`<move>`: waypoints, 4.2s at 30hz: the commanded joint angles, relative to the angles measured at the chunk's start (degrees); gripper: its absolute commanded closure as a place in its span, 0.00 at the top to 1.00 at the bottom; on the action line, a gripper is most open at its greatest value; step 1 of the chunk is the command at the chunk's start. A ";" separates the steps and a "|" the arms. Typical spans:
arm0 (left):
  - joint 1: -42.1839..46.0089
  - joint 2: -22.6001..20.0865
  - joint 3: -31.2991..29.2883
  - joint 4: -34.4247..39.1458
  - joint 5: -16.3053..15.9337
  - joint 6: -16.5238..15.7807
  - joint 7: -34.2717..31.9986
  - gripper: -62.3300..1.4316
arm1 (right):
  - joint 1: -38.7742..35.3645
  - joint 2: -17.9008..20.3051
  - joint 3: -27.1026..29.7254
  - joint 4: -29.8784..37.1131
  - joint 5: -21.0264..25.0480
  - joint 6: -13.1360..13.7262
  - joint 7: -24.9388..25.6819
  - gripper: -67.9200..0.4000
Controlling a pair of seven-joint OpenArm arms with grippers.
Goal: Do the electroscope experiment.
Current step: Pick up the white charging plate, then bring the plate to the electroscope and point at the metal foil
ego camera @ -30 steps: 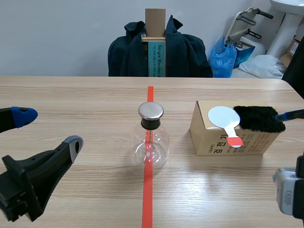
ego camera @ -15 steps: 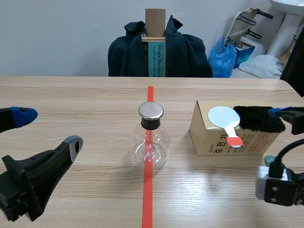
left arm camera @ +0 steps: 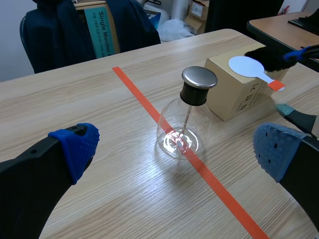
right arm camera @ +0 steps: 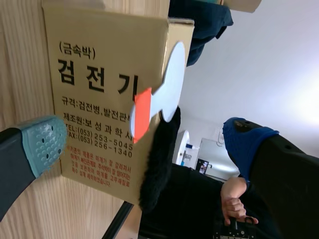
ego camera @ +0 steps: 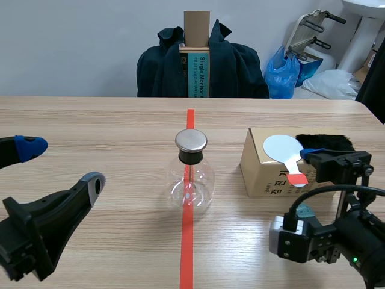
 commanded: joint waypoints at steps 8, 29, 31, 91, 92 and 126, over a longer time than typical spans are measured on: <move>-0.17 0.44 0.17 0.90 -0.33 -0.04 -0.85 1.00 | 3.85 0.61 -3.39 -2.23 0.24 -0.92 -4.50 0.96; -0.17 0.44 0.17 0.90 -0.33 -0.04 -0.85 1.00 | 4.02 0.61 -3.39 -2.43 0.22 -1.27 -3.91 0.33; -0.17 0.44 0.17 0.90 -0.33 -0.04 -0.85 1.00 | 4.02 0.61 -3.39 -2.43 0.20 -1.27 -3.91 0.19; -35.50 -6.23 10.36 -39.32 13.31 -18.84 -9.09 0.07 | 3.85 3.78 19.30 21.62 14.47 -25.96 -4.13 0.02; -37.75 -6.21 12.37 -42.27 14.12 -18.84 -10.75 0.07 | 3.85 3.78 19.30 21.62 14.47 -25.96 -4.13 0.02; -54.60 4.37 33.20 -65.11 25.64 -12.94 -27.41 0.07 | 12.02 5.25 -0.92 14.91 14.38 -20.72 1.95 0.02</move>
